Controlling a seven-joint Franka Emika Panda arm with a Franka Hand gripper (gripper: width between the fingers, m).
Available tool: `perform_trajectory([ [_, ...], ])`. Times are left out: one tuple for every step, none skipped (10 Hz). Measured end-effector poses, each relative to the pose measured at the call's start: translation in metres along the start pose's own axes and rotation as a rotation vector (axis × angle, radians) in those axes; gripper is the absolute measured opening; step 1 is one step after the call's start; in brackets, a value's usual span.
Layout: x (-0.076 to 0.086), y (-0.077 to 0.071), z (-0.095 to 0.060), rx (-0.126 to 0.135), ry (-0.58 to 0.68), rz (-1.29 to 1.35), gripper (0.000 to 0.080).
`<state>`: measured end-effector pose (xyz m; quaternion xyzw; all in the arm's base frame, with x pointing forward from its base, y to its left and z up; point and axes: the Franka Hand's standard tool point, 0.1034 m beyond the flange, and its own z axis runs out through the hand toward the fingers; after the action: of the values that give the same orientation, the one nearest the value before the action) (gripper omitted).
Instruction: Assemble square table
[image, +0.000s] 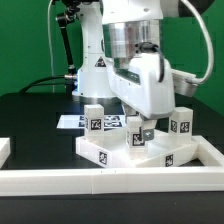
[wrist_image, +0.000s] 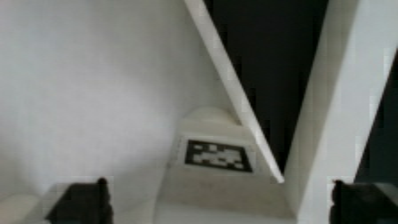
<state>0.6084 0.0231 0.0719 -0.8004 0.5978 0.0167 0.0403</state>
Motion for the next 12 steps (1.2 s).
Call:
perform_trajectory([
  [0.0013,-0.0011,-0.0011,0.007,0.004,-0.157,0.0643],
  [-0.0007,-0.0012,-0.0012,0.007,0.004,-0.244,0.0643],
  [-0.0023,-0.001,-0.0005,0.006,0.002,-0.353,0.0648],
  [-0.0009,-0.0005,-0.0005,0.006,0.002,-0.45,0.0648],
  [-0.0006,-0.0004,-0.0005,0.006,0.002,-0.497,0.0649],
  [-0.0002,-0.0003,-0.0005,0.005,0.003,-0.56,0.0649],
  [0.0003,-0.0002,-0.0005,0.005,0.004,-0.642,0.0649],
  [0.0004,-0.0002,-0.0006,0.005,0.004,-0.707,0.0649],
  [-0.0008,0.0004,0.0009,0.007,0.011,-0.781,0.0649],
  [-0.001,0.0018,0.0024,0.003,0.017,-0.885,0.0649],
  [-0.0006,0.0024,0.0026,-0.003,0.02,-0.942,0.0649],
  [0.0004,0.0028,0.0026,-0.01,0.024,-1.043,0.0649],
])
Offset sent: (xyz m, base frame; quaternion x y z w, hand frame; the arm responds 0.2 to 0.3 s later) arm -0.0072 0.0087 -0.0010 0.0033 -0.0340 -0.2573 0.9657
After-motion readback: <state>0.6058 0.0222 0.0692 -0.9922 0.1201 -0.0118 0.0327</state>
